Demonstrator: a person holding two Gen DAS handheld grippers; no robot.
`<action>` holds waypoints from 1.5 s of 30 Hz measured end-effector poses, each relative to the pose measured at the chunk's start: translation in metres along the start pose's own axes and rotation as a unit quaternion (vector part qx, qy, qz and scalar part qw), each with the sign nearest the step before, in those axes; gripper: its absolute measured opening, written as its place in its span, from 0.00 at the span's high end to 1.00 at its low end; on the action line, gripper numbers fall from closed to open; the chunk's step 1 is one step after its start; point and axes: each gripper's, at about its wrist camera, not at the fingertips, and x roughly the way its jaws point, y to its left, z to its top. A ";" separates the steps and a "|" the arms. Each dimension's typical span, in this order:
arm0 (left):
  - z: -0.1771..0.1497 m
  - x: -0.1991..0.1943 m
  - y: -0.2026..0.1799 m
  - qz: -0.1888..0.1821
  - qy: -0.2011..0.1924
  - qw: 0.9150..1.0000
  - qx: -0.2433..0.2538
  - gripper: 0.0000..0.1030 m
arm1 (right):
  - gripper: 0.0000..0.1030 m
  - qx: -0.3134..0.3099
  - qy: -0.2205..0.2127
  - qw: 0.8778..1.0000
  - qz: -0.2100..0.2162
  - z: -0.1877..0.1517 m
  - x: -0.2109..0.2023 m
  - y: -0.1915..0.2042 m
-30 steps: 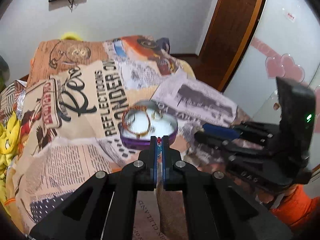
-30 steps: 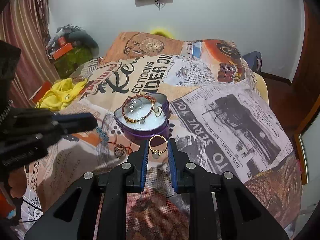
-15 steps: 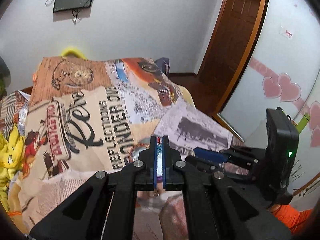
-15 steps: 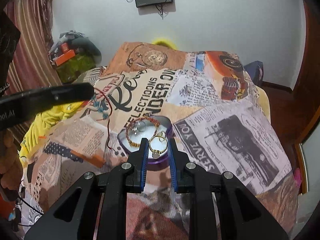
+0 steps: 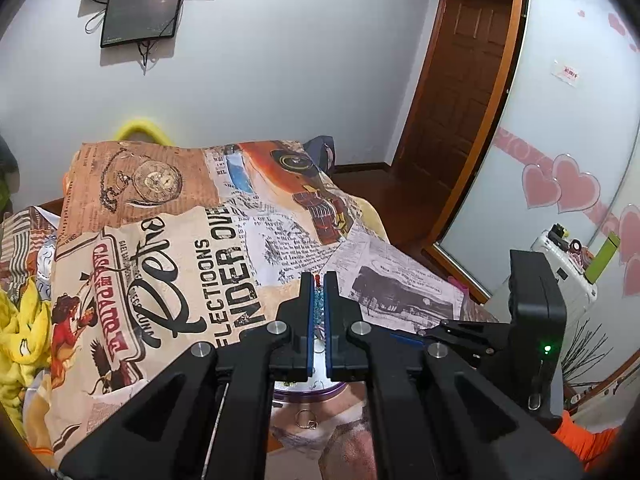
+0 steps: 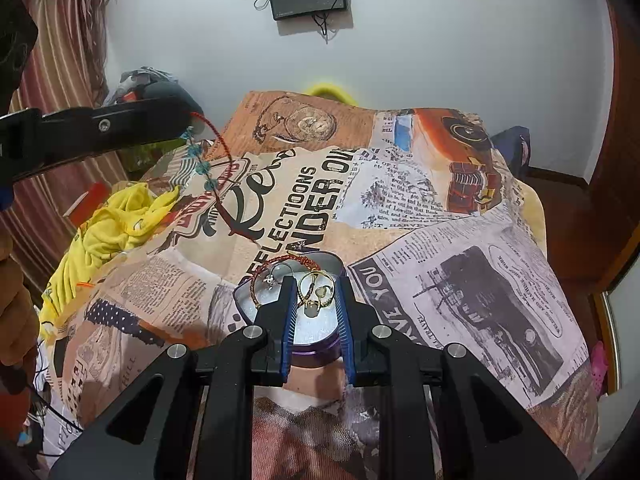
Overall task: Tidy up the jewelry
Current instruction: 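Lower the gold ring into the tin with the right gripper while the left lowers the bracelet in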
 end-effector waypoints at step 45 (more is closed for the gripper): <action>-0.065 0.056 0.033 0.036 0.110 0.993 -0.025 0.85 | 0.82 -0.008 0.059 0.998 0.000 -0.014 0.036 0.007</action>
